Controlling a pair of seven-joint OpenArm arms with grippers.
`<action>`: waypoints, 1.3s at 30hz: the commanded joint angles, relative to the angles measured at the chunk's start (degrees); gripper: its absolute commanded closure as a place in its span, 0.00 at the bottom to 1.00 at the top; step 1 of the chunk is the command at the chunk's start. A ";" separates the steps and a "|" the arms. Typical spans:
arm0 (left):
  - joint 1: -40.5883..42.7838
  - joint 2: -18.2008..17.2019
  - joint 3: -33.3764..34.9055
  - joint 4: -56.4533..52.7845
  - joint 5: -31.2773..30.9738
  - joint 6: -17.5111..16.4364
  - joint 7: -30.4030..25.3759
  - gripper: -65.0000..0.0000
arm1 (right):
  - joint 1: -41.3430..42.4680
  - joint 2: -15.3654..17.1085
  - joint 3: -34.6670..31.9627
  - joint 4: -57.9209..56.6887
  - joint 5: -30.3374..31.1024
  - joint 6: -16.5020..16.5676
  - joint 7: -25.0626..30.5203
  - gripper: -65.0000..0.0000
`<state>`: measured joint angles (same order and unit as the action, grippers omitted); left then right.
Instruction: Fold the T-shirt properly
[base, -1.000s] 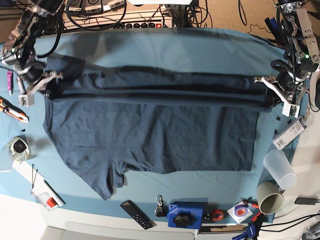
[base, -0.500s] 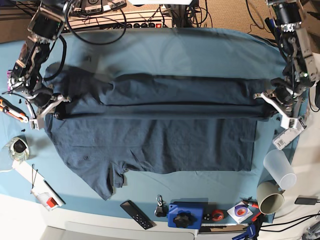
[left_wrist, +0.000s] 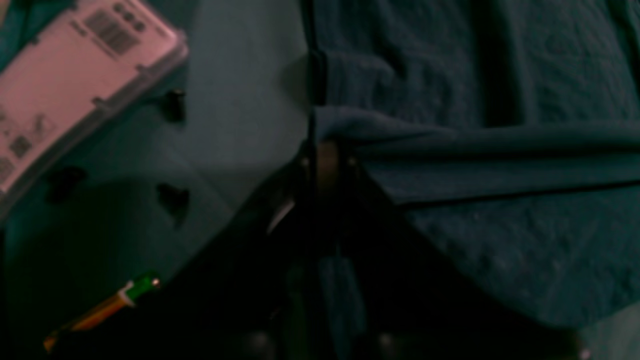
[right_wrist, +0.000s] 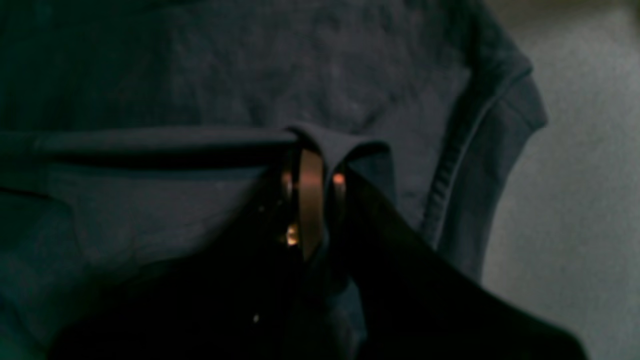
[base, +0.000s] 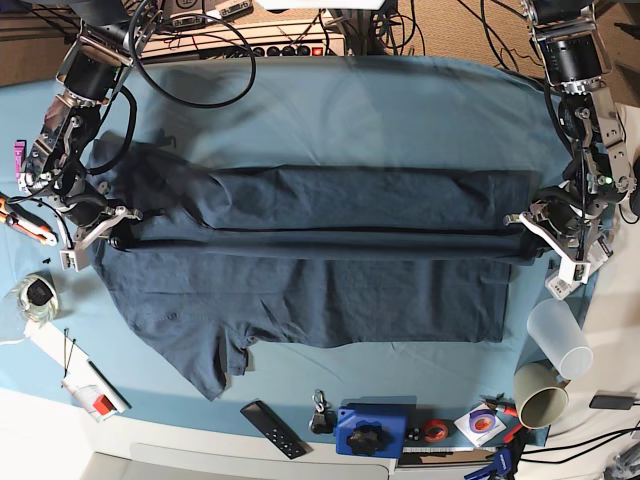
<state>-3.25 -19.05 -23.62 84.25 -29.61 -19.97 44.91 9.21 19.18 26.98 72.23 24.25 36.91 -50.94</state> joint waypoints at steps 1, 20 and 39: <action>-1.22 -1.09 -0.17 0.70 0.04 0.44 -2.47 1.00 | 1.46 1.60 0.37 0.79 0.26 -0.70 2.34 1.00; -2.97 -1.14 -0.15 0.61 0.07 0.48 -2.95 0.67 | 1.49 1.70 0.39 0.90 0.35 -0.66 4.04 0.91; -10.95 -4.57 -2.01 5.18 -5.35 0.48 24.35 0.67 | 5.51 6.93 1.53 12.59 11.32 -2.05 -15.91 0.81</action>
<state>-13.26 -22.28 -25.12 88.36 -34.30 -19.51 69.84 13.52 24.71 27.97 83.83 34.85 34.94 -67.53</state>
